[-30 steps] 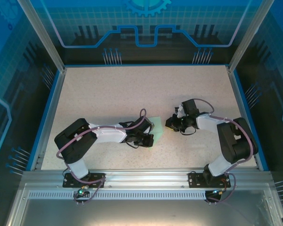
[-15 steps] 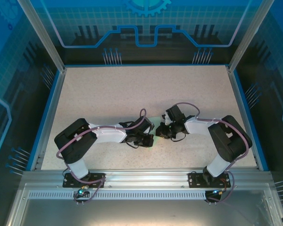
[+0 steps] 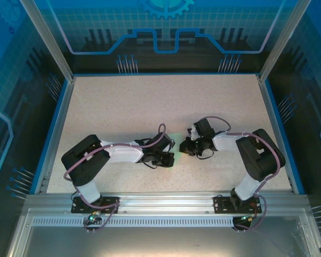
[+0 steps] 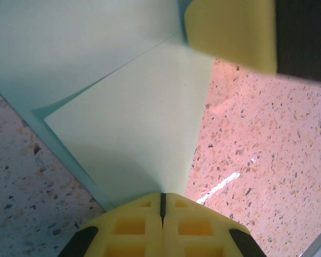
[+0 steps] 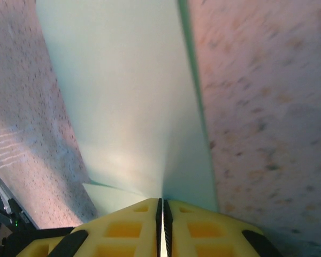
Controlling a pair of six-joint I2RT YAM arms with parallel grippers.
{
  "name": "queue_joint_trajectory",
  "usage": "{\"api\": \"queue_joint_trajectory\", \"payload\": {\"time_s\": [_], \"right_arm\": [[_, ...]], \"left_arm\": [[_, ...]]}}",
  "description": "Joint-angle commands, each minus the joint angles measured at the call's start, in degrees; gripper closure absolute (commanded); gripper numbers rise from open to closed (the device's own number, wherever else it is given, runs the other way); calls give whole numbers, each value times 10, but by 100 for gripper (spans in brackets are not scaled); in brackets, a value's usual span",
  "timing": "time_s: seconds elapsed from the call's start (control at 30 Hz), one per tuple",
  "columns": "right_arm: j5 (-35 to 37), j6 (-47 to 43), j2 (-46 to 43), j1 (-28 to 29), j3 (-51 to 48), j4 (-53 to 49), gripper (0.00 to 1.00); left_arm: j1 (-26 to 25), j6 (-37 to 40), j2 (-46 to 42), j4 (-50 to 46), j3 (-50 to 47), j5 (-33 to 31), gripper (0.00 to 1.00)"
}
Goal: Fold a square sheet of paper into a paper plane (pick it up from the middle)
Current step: Third fold the triangle at the center of the table.
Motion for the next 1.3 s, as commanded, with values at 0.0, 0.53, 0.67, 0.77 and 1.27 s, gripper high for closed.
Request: {"api": "queue_joint_trajectory", "payload": {"time_s": [0.0,0.53,0.67,0.77,1.27], "right_arm": [[82,-21,-1,-33,-4,-16,85],[43,-10,-108,22,-6,-49,80],[38,4,-63,53,9,-30,81],[36,6,-22,68,29,-23,82],[85,2,53,72,41,-59,87]], "left_arm": [[0,-3,25,-90,-36,-26,100],[0,-2,20,-96,-20,-24,100],[-1,-1,19,-96,-15,-22,100],[-1,-1,16,-96,-14,-21,100],[-1,6,-91,-121,10,6,86]]}}
